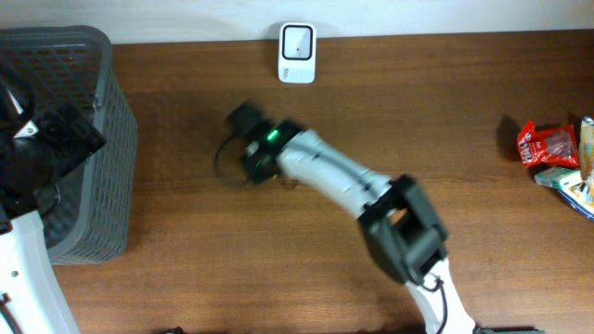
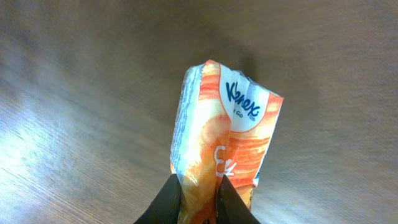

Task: Scan the item barcode
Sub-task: 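Grasp the orange Kleenex tissue pack with the right gripper, then hold the tissue pack over the white scanner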

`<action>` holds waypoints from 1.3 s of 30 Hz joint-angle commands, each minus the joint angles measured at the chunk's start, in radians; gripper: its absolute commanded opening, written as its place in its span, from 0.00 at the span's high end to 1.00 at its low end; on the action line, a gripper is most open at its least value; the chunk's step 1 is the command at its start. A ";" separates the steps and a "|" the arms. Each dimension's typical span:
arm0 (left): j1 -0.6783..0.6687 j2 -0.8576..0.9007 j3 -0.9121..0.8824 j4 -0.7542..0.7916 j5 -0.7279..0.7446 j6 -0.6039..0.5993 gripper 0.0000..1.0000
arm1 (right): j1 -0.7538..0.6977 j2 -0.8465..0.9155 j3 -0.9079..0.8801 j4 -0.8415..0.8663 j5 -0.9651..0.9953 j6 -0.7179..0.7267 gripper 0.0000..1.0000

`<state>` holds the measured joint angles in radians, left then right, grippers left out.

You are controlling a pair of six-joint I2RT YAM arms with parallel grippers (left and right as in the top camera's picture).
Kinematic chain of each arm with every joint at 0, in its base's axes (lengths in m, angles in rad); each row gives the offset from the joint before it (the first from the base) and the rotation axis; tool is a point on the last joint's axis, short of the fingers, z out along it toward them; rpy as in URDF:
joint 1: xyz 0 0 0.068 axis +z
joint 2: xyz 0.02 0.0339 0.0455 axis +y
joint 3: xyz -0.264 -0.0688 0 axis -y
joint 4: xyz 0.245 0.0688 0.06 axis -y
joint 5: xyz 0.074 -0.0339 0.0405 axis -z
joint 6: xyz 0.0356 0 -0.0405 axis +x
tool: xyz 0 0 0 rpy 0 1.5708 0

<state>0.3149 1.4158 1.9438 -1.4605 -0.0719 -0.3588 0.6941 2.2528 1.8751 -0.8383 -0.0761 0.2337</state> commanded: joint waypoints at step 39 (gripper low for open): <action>0.004 -0.001 0.007 0.000 -0.015 0.012 0.01 | -0.367 -0.064 -0.348 0.332 -1.476 -0.244 0.96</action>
<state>0.3149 1.4158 1.9438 -1.4601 -0.0792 -0.3588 0.2951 2.2028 1.5177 -0.5442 -1.5162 0.0517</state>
